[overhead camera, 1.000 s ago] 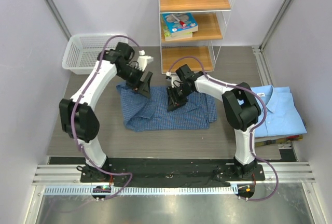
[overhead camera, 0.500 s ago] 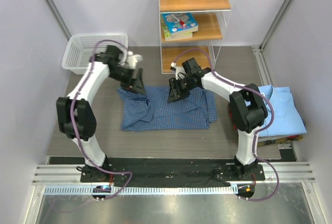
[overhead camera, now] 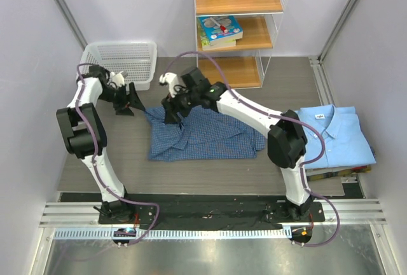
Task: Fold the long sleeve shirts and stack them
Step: Fold the shirt
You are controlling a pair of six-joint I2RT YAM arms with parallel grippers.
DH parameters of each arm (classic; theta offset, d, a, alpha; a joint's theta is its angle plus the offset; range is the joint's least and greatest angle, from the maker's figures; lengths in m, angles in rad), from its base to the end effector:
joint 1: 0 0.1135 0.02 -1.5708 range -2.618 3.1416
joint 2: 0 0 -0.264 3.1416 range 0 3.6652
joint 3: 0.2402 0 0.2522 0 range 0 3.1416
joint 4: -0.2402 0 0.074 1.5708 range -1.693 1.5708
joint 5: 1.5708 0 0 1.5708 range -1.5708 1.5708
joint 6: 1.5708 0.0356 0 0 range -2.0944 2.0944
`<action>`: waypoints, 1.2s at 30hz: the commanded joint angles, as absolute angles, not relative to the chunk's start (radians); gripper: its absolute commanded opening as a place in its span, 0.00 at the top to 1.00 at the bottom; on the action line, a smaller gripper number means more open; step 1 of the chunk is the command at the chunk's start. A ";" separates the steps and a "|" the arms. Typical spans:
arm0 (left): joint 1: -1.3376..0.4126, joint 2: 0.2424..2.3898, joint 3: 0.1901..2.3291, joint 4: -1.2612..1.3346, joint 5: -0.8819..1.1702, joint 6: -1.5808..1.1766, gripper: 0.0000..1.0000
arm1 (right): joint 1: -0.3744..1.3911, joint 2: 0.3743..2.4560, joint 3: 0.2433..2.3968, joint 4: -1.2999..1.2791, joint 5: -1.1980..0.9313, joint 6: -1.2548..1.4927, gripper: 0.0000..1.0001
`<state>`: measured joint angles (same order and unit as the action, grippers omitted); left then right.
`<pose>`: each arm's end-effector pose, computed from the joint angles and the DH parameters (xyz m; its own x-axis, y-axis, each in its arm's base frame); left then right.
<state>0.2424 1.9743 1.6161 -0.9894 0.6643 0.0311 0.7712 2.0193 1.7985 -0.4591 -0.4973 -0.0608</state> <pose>0.3904 0.0739 0.2271 -0.9480 -0.2092 -0.2399 -0.0270 0.8040 -0.5940 0.3241 0.3387 0.2901 -0.3966 -0.4600 -0.7944 -0.9044 0.3444 0.2521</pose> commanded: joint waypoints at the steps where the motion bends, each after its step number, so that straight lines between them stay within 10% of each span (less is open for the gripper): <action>1: 0.230 2.016 1.611 -0.907 0.695 0.006 0.31 | 0.821 2.115 1.896 -0.468 -0.381 -0.163 0.33; 8: 0.172 2.071 1.583 -0.830 0.860 0.008 0.36 | 0.738 2.007 1.769 -0.497 -0.377 -0.082 0.34; 15: -0.070 2.010 1.531 -0.783 0.952 -0.094 0.92 | 0.543 1.826 1.504 -0.558 -0.382 -0.009 0.37; 18: -0.201 1.976 1.517 -0.674 0.943 -0.170 0.99 | 0.491 1.821 1.436 -0.613 -0.368 -0.003 0.40; 20: -0.291 1.957 1.509 -0.609 0.895 -0.231 0.98 | 0.480 1.815 1.388 -0.620 -0.333 -0.003 0.42; 24: -0.368 1.913 1.523 -0.597 0.784 -0.210 0.47 | 0.466 1.832 1.376 -0.634 -0.282 -0.012 0.47; 36: -0.170 1.893 1.639 -0.912 0.549 0.375 0.55 | 0.465 1.885 1.371 -0.617 -0.258 -0.038 0.55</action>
